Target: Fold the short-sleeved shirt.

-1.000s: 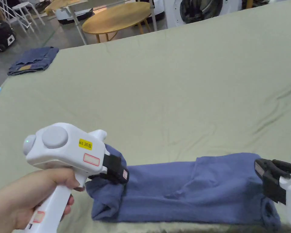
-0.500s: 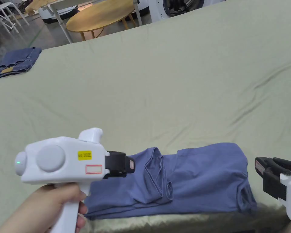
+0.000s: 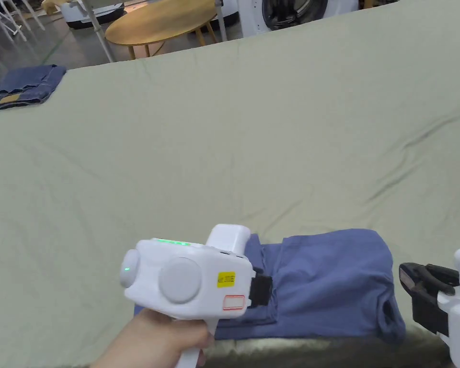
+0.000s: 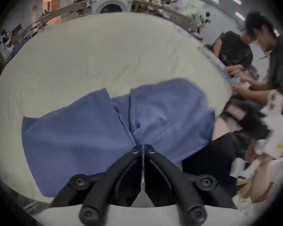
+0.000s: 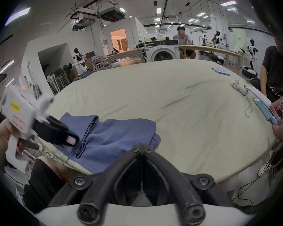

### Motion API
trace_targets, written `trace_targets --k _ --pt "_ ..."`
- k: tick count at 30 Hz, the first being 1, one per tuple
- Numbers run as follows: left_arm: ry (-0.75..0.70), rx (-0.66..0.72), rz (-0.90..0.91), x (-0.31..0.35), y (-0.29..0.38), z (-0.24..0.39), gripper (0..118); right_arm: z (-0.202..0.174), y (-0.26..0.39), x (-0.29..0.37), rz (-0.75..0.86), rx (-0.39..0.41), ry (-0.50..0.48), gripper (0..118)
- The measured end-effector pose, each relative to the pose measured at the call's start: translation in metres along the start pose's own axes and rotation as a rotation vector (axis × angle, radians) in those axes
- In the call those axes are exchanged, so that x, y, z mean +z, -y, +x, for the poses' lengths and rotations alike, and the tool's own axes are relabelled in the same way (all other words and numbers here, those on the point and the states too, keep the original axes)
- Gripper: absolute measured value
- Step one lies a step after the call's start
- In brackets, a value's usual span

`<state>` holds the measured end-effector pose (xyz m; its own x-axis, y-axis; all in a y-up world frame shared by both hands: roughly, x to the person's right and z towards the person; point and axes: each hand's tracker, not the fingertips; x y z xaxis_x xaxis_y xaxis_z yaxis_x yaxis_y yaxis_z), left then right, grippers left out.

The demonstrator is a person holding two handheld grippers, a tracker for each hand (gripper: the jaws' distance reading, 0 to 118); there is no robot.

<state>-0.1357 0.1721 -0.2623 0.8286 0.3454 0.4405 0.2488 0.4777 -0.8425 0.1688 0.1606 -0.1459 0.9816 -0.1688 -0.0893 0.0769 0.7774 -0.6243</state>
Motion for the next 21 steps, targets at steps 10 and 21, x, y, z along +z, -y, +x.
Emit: trace_targets --k 10,21 --pt "0.156 0.558 0.242 0.102 0.065 -0.238 93 -0.040 -0.011 -0.019 -0.057 0.067 -0.032 0" --pt "0.668 0.641 0.198 0.000 0.062 -0.261 118 -0.083 -0.019 -0.048 -0.116 0.135 -0.071 0"
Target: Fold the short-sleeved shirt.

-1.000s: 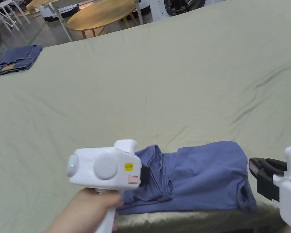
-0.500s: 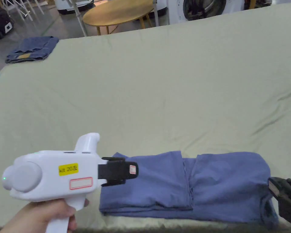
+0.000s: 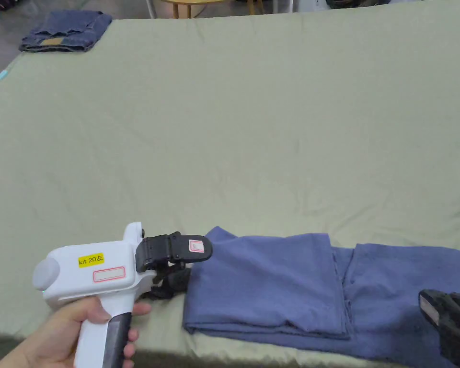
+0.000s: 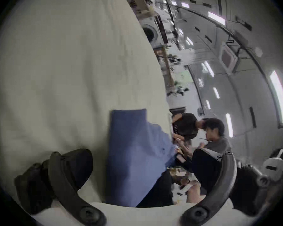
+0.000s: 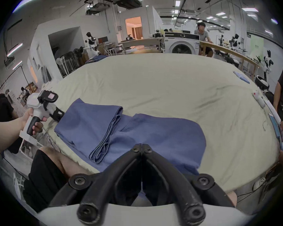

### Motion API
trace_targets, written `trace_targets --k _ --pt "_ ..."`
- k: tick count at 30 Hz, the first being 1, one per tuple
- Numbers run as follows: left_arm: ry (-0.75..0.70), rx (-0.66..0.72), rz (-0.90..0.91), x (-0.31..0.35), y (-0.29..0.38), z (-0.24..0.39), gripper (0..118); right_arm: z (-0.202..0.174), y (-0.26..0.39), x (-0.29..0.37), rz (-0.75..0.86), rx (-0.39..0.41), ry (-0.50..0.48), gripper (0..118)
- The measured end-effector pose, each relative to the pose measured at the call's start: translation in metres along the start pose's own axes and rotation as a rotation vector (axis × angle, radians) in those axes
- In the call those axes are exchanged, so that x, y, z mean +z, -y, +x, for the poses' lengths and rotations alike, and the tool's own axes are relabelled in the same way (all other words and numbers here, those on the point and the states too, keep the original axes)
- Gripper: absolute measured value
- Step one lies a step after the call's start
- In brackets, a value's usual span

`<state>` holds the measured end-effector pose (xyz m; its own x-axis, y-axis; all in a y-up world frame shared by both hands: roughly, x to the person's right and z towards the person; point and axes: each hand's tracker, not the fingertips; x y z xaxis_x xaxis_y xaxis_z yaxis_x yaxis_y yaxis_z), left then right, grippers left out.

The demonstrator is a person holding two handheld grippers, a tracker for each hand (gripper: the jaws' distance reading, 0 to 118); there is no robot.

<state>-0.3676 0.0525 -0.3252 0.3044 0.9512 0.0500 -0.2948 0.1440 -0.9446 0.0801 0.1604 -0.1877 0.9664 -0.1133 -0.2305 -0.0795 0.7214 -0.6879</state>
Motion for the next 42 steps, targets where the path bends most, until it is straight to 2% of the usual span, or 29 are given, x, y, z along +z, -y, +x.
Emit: trace_targets --k 2,3,4,5,6,7,8,9,10,12,14,16,18,21,25,29,34,42 --pt "0.047 0.003 -0.088 -0.021 -0.004 -0.001 118 -0.002 -0.002 -0.003 -0.008 0.009 0.004 0" --pt "0.034 -0.041 -0.122 -0.032 -0.007 0.003 118 -0.003 -0.004 -0.004 -0.010 0.010 0.008 0" --pt "0.000 -0.092 -0.151 -0.039 -0.009 0.010 115 -0.001 -0.005 -0.004 -0.010 0.009 0.011 0" --pt "-0.028 -0.124 -0.168 -0.044 -0.009 0.016 108 0.000 -0.006 -0.004 -0.008 0.005 0.014 0" --pt "-0.051 -0.141 -0.170 -0.042 -0.013 0.013 82 0.000 -0.007 -0.003 -0.006 0.000 0.016 0" --pt "-0.078 -0.145 -0.177 -0.041 -0.015 0.014 15 0.000 -0.008 -0.002 -0.004 -0.003 0.017 0" --pt "-0.137 -0.134 -0.185 -0.042 -0.016 0.015 5 0.002 -0.009 -0.002 -0.002 -0.003 0.019 0" --pt "-0.251 -0.135 -0.201 -0.045 -0.016 0.015 5 0.002 -0.009 -0.001 -0.001 -0.002 0.022 0" --pt "-0.304 -0.133 -0.193 -0.038 -0.016 0.013 5 0.003 -0.009 -0.001 -0.002 -0.002 0.027 0" --pt "-0.195 -0.125 -0.221 -0.028 -0.016 0.022 5 0.005 -0.009 0.000 0.001 -0.008 0.032 0" --pt "-0.184 -0.212 -0.192 -0.020 -0.010 0.046 5 0.007 -0.008 0.001 0.004 -0.023 0.026 0" --pt "-0.148 -0.220 -0.177 -0.009 -0.008 0.066 5 0.006 -0.007 0.002 0.004 -0.036 0.011 0" --pt "-0.193 -0.265 -0.146 0.000 -0.007 0.087 5 0.006 -0.007 0.004 0.004 -0.043 -0.005 0" --pt "-0.185 -0.266 -0.156 0.019 -0.009 0.110 5 0.007 -0.007 0.013 0.036 -0.033 -0.012 0" --pt "-0.312 -0.286 -0.162 0.047 -0.015 0.126 5 0.014 -0.004 0.025 0.068 -0.047 -0.030 0" --pt "-0.536 -0.199 -0.170 0.060 -0.022 0.138 5 0.027 0.009 0.030 0.072 -0.071 -0.029 0" --pt "-0.735 -0.194 -0.236 0.015 -0.014 0.193 5 0.043 0.023 0.035 0.073 -0.128 -0.042 0" --pt "-0.713 -0.316 -0.371 -0.113 0.027 0.241 5 0.071 0.040 0.052 0.091 -0.164 -0.036 0"
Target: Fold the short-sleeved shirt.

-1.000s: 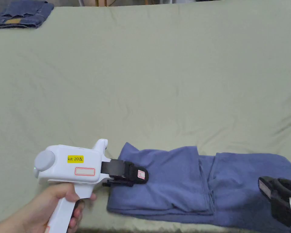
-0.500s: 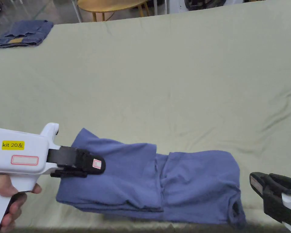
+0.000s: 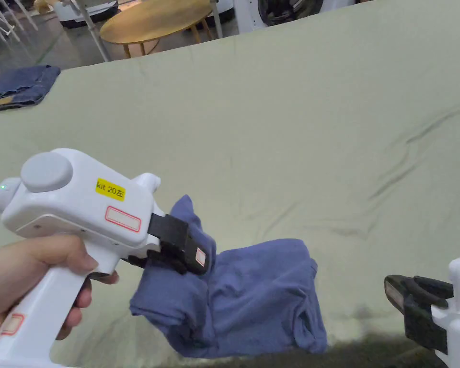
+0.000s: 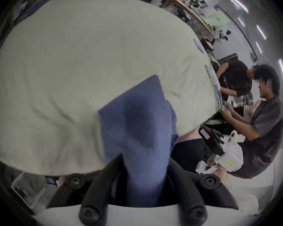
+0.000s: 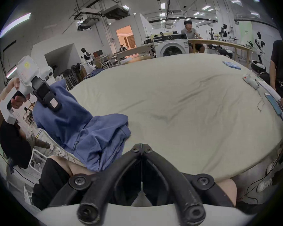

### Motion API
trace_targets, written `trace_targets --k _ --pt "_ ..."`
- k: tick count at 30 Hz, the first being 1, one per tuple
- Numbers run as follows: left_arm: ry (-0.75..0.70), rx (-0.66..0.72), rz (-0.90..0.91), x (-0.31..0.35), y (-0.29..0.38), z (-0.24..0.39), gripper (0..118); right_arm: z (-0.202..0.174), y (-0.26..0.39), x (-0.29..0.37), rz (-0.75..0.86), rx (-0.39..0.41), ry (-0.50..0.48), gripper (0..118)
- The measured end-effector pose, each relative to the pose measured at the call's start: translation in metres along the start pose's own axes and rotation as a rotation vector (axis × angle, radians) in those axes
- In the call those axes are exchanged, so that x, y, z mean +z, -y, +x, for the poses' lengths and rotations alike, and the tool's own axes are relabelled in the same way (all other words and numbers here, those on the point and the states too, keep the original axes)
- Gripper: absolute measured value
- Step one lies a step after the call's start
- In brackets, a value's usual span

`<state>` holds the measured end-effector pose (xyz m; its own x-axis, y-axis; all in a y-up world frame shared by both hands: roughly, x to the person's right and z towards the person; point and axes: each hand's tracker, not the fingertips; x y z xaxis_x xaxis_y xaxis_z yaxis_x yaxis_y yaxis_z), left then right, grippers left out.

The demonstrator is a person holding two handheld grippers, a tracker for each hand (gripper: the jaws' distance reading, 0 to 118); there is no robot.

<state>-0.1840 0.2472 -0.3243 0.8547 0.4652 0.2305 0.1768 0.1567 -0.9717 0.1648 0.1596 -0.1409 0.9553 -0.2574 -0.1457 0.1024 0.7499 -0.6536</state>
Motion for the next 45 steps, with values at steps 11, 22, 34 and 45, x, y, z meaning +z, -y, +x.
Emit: trace_targets --k 11,22,34,45 --pt "0.156 -0.120 0.051 -0.048 -0.009 0.062 86 0.042 0.013 0.022 0.013 -0.071 0.064 0" --pt "-0.232 -0.320 0.075 -0.146 0.035 0.087 0 0.038 0.010 0.019 0.010 -0.050 0.082 0" --pt "0.040 -0.274 0.244 -0.098 0.038 0.079 0 0.012 0.011 0.009 -0.075 0.038 0.075 0" --pt "0.222 0.027 0.416 -0.019 0.127 -0.077 0 -0.040 -0.038 -0.113 -0.337 -0.073 -0.385 0"
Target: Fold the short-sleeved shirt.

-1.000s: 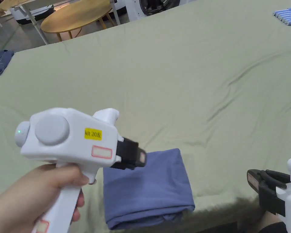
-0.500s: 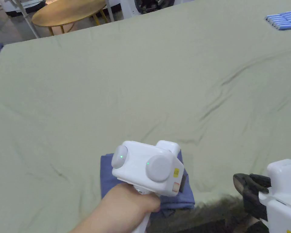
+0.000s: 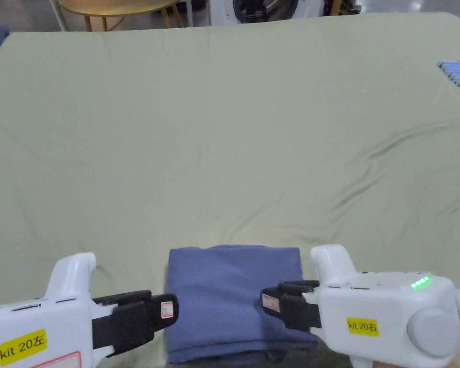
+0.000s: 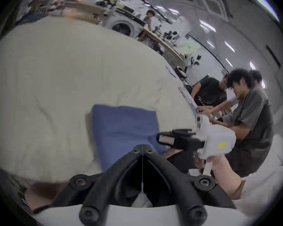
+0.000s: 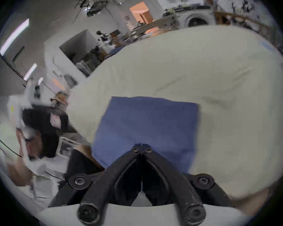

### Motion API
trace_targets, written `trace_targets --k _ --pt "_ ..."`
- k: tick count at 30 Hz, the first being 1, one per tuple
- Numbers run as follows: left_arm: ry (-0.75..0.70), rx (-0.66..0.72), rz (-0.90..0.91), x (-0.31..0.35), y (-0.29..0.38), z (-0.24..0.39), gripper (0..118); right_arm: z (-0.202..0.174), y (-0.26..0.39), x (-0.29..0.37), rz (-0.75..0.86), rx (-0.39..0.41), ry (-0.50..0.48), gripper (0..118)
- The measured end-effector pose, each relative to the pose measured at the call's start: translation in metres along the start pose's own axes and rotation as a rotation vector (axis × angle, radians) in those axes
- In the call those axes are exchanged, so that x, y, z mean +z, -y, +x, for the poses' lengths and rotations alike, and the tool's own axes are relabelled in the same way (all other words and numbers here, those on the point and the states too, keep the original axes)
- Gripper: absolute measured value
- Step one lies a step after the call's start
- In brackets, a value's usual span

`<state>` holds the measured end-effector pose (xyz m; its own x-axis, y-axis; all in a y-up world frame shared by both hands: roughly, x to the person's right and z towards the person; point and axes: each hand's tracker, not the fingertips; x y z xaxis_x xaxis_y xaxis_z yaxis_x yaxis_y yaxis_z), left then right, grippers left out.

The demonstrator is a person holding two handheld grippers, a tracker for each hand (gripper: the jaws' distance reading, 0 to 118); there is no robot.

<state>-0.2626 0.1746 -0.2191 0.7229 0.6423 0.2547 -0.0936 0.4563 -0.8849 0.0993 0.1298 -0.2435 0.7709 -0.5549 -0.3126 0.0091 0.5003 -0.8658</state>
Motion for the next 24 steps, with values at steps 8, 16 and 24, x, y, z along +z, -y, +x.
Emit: trace_targets --k 8,16,24 --pt "0.208 0.217 0.045 -0.014 0.006 -0.093 7 0.085 -0.008 -0.051 -0.136 -0.399 -0.283 0" --pt "0.355 0.265 -0.124 -0.083 -0.015 -0.125 83 0.089 -0.004 -0.036 -0.126 -0.342 -0.208 0" --pt "0.451 0.242 -0.207 -0.162 -0.032 -0.105 63 0.092 0.000 -0.038 -0.103 -0.356 -0.208 0"
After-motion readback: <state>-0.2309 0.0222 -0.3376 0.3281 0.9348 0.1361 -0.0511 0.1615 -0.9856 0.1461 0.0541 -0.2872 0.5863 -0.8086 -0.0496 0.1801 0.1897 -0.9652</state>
